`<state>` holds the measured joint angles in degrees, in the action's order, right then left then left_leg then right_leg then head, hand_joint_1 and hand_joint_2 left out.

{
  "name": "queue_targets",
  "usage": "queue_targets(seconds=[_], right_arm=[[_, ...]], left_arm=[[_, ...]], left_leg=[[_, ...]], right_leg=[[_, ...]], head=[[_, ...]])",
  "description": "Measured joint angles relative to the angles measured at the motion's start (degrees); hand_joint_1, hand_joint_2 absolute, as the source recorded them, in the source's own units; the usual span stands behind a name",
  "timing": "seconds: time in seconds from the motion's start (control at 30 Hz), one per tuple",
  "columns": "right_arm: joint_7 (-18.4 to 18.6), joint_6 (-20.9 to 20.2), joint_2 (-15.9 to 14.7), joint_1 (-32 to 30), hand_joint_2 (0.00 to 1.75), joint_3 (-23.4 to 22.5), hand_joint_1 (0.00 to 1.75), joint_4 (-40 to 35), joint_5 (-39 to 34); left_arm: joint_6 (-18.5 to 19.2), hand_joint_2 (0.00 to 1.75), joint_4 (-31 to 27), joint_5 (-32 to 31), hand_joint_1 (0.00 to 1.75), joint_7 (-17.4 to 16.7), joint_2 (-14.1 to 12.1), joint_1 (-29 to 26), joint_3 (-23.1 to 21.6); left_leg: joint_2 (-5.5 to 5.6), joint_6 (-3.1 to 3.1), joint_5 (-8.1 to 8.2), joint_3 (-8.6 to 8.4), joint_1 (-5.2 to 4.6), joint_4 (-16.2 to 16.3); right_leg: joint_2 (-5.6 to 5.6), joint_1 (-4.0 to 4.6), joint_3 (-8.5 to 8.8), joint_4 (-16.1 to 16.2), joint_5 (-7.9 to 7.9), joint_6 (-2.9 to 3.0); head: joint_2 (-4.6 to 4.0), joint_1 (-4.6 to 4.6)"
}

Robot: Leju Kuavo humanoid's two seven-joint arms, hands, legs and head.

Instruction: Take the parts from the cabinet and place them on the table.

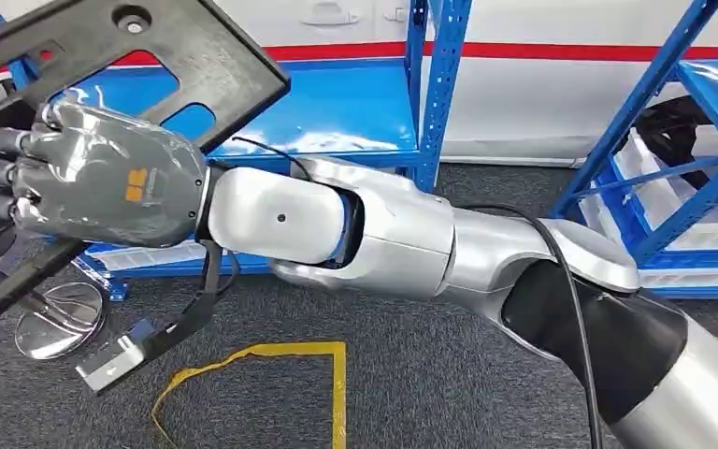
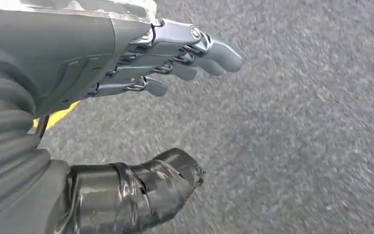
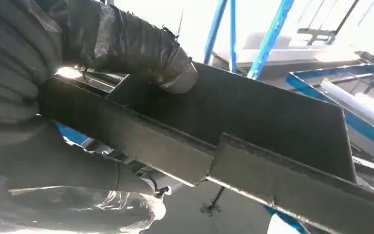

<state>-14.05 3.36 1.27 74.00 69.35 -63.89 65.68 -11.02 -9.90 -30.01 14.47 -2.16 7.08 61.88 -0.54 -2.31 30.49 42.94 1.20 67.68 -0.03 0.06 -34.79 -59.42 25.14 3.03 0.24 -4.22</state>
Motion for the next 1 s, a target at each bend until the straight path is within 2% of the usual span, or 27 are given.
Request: queue_targets(seconds=[0.03, 0.07, 0.13, 0.17, 0.2, 0.23, 0.27, 0.3, 0.33, 0.4, 0.43, 0.47, 0.53, 0.57, 0.6, 0.63, 0.67, 0.7, 0.73, 0.77, 0.8, 0.83, 0.87, 0.9, 0.93, 0.97, 1.0], right_arm=[[0.0, -0.3, 0.0, 0.0, 1.75, 0.0, 1.75, 0.0, 0.0], [0.0, -0.3, 0.0, -0.1, 1.75, 0.0, 1.75, 0.0, 0.0], [0.0, -0.6, 0.0, -0.3, 1.75, 0.0, 1.75, 0.0, 0.0], [0.0, -0.7, -0.1, -0.3, 1.75, 0.0, 1.75, 0.0, 0.0], [0.0, -0.8, -0.2, -0.3, 1.75, 0.0, 1.75, 0.0, 0.0], [0.0, -0.8, -0.2, -0.3, 1.75, 0.0, 1.75, -0.1, 0.0], [0.1, -0.9, -0.4, -0.2, 1.75, 0.0, 1.75, -0.3, 0.0], [0.1, -1.0, -0.4, -0.3, 1.75, 0.0, 1.75, -0.3, 0.0], [0.1, -1.1, -0.4, -0.3, 1.75, 0.0, 1.75, -0.4, 0.0], [0.1, -1.2, -0.5, -0.3, 1.75, 0.0, 1.75, -0.7, 0.0], [0.1, -1.4, -0.8, -0.3, 1.75, 0.0, 1.75, -0.6, 0.0], [0.1, -1.4, -0.8, -0.3, 1.75, 0.0, 1.75, -0.7, 0.0], [0.1, -1.5, -1.0, -0.4, 1.75, 0.0, 1.75, -0.7, 0.0], [0.1, -1.5, -1.0, -0.4, 1.75, 0.0, 1.75, -0.7, 0.0], [0.1, -1.5, -1.0, -0.6, 1.75, 0.0, 1.75, -0.7, 0.0], [0.1, -1.6, -1.1, -0.8, 1.75, 0.0, 1.75, -0.7, 0.0], [0.1, -1.7, -1.1, -0.8, 1.75, 0.0, 1.75, -0.7, 0.0], [0.1, -1.8, -1.1, -0.8, 1.75, 0.0, 1.75, -0.7, 0.0], [0.2, -1.9, -1.1, -0.8, 1.75, 0.0, 1.75, -0.8, 0.0], [0.2, -1.9, -1.1, -0.7, 1.75, 0.0, 1.75, -1.1, 0.0], [0.2, -1.9, -1.1, -0.7, 1.75, 0.0, 1.75, -1.3, 0.0], [0.2, -1.9, -1.1, -0.7, 1.75, 0.0, 1.75, -1.4, 0.0], [0.1, -1.9, -1.1, -0.7, 1.75, 0.0, 1.75, -1.4, 0.0], [0.2, -2.0, -1.1, -0.8, 1.75, 0.0, 1.75, -1.4, 0.0], [0.1, -2.0, -1.1, -0.9, 1.75, 0.0, 1.75, -1.4, 0.0], [0.1, -2.0, -1.1, -0.9, 1.75, 0.0, 1.75, -1.4, 0.0], [0.2, -2.0, -1.1, -0.8, 1.75, 0.0, 1.75, -1.5, 0.0]], left_arm=[[0.1, 1.75, 0.0, 0.0, 0.0, 0.0, 0.0, 0.0, 0.0], [0.2, 1.75, 0.0, 0.0, 0.0, 0.0, 0.1, 0.1, 0.0], [0.3, 1.75, 0.0, 0.0, 0.0, 0.1, 0.1, 0.0, 0.0], [0.3, 1.75, 0.0, 0.0, 0.0, 0.3, 0.1, 0.1, 0.0], [0.3, 1.75, 0.0, -0.1, 0.0, 0.4, 0.0, 0.1, 0.0], [0.4, 1.75, 0.0, -0.1, 0.0, 0.5, 0.1, 0.2, 0.0], [0.5, 1.75, 0.0, -0.2, 0.0, 0.5, 0.1, 0.4, 0.0], [0.5, 1.75, 0.0, -0.2, 0.0, 0.5, 0.1, 0.4, 0.0], [0.5, 1.75, 0.0, -0.3, 0.0, 0.5, 0.1, 0.3, 0.0], [0.5, 1.75, 0.0, -0.4, 0.0, 0.5, 0.1, 0.3, 0.0], [0.5, 1.75, 0.0, -0.6, 0.0, 0.6, 0.2, 0.4, 0.0], [0.6, 1.75, 0.0, -0.6, 0.0, 0.6, 0.2, 0.5, 0.0], [0.6, 1.75, 0.0, -0.7, 0.0, 0.6, 0.2, 0.5, 0.0], [0.6, 1.75, 0.0, -0.8, 0.0, 0.6, 0.2, 0.4, 0.0], [0.7, 1.75, 0.0, -0.9, 0.0, 0.6, 0.2, 0.4, 0.0], [0.7, 1.75, 0.0, -0.9, 0.0, 0.6, 0.2, 0.4, 0.0], [0.7, 1.75, 0.0, -1.0, 0.0, 0.6, 0.2, 0.4, 0.0], [0.7, 1.75, 0.0, -1.1, 0.0, 0.6, 0.2, 0.4, 0.0], [0.7, 1.75, 0.0, -1.1, 0.0, 0.6, 0.2, 0.3, 0.0], [0.7, 1.75, 0.0, -1.2, 0.0, 0.6, 0.6, 0.4, 0.0], [0.7, 1.75, 0.0, -1.2, 0.0, 0.6, 0.5, 0.3, 0.0], [0.7, 1.75, 0.0, -1.2, 0.0, 0.6, 0.5, 0.1, 0.0], [0.7, 1.75, 0.0, -1.2, 0.0, 0.6, 0.5, 0.1, 0.0], [0.7, 1.75, 0.0, -1.2, 0.0, 0.6, 0.5, 0.1, 0.0], [0.7, 1.75, 0.0, -1.2, 0.0, 0.6, 0.5, 0.1, 0.0], [0.7, 1.75, 0.0, -1.2, 0.0, 0.6, 0.5, 0.0, 0.0], [0.7, 1.75, 0.0, -1.2, 0.0, 0.6, 0.5, 0.0, 0.0]], left_leg=[[0.0, -0.16, 2.33, 0.97, 0.0, 4.4], [0.0, -0.27, 2.89, 1.37, 0.02, 7.7], [0.0, -0.39, 0.01, -0.54, 0.07, 8.0], [0.0, -0.43, -2.54, -3.45, 0.11, 5.0], [0.0, -0.48, -3.54, -7.46, 0.15, 0.2], [0.04, -0.47, -2.49, -10.62, 0.21, -3.7], [0.22, -0.03, 0.7, -14.74, -0.23, -10.1], [0.64, 1.02, -0.03, -14.18, -0.35, -9.1], [0.68, 1.19, -0.14, -13.85, -0.43, -9.7], [0.57, 2.41, -1.43, -13.09, -0.48, -9.8], [0.21, 3.0, -2.64, -12.75, -0.17, -10.2], [0.09, 3.43, -3.47, -11.75, -0.26, -10.3], [-0.05, 4.0, -4.96, -9.78, -0.45, -10.3], [-0.11, 4.09, -5.72, -8.76, -0.61, -10.3], [-0.15, 4.12, -6.44, -7.82, -0.74, -10.2], [-0.15, 4.13, -7.24, -6.76, -0.93, -10.2], [-0.15, 4.12, -7.93, -5.84, -1.15, -10.2], [-0.09, 4.09, -8.63, -5.0, -1.37, -10.2], [-0.02, 4.1, -9.3, -4.46, -1.45, -10.2], [0.02, 3.85, -9.69, -4.01, -1.61, -10.0], [-0.09, 3.62, -10.33, -3.9, -1.35, -10.1], [-0.13, 3.28, -11.1, -3.97, -1.06, -10.6], [-0.18, 3.0, -11.73, -3.94, -0.7, -11.0], [-0.08, 2.57, -12.36, -3.81, -0.81, -11.2], [0.01, 2.31, -11.76, -3.39, -0.53, -11.2], [0.17, 1.93, -9.61, -2.59, -0.57, -10.2], [0.2, 1.51, -5.43, -1.31, -0.48, -6.3]], right_leg=[[0.01, 0.02, -1.02, 0.0, -0.73, -0.01], [0.03, 0.02, -2.11, -0.1, -1.51, -0.05], [0.06, -0.03, -3.91, -0.1, -2.84, -0.18], [0.11, -0.11, -5.08, -0.2, -3.67, -0.4], [0.25, -0.19, -5.97, -0.3, -4.41, -0.72], [0.26, -0.17, -6.19, -0.5, -4.79, -0.99], [0.19, 0.08, -6.48, -0.5, -5.27, -1.4], [-0.04, 0.07, -5.92, 0.1, -5.88, -1.81], [-0.03, 0.01, -5.78, 0.2, -6.38, -2.01], [0.13, 0.2, -5.85, 1.2, -7.9, -2.79], [0.27, -0.05, -6.55, 0.9, -6.67, -3.03], [0.2, -0.1, -7.86, -1.5, -2.92, -3.17], [0.21, -0.19, -10.31, -10.5, 4.61, -3.23], [0.22, -0.15, -11.02, -14.9, 6.27, -3.24], [0.22, -0.12, -10.91, -17.4, 5.79, -3.18], [0.22, -0.05, -9.59, -17.7, 3.69, -2.95], [0.24, 0.11, -7.39, -15.9, 1.7, -2.57], [0.23, 0.39, -3.95, -12.1, 0.54, -1.86], [0.29, 0.84, 0.42, -6.8, 1.08, -0.82], [0.25, 1.66, 5.2, -1.0, 3.31, 0.04], [-0.2, 1.5, 6.55, 2.5, 4.46, -0.21], [-0.12, 1.74, 5.99, 2.0, 3.42, -0.63], [-0.15, 2.04, 5.86, 2.1, 2.89, -0.47], [-0.15, 1.95, 5.84, 3.4, 2.21, -0.24], [-0.51, 1.28, 5.78, 4.1, 1.19, -0.22], [-0.42, 1.32, 5.24, 4.2, 0.54, -0.11], [-0.49, 1.12, 4.26, 4.2, -0.13, 0.06]], head=[[0.0, -0.04], [0.0, -0.02], [0.0, -0.04], [0.0, -0.04], [0.0, -0.04], [0.0, 0.0], [0.0, -0.11], [0.0, -0.23], [0.0, -0.11], [0.0, -0.24], [0.0, -0.13], [0.0, -0.26], [0.0, -0.46], [0.0, -0.44], [0.0, -0.55], [0.0, -0.5], [0.0, -0.63], [0.0, -0.68], [0.0, -0.68], [0.0, -0.63], [0.0, -0.61], [0.0, -0.57], [0.02, -1.05], [0.0, -1.16], [0.0, -1.14], [0.0, -1.16], [0.0, -1.07]])
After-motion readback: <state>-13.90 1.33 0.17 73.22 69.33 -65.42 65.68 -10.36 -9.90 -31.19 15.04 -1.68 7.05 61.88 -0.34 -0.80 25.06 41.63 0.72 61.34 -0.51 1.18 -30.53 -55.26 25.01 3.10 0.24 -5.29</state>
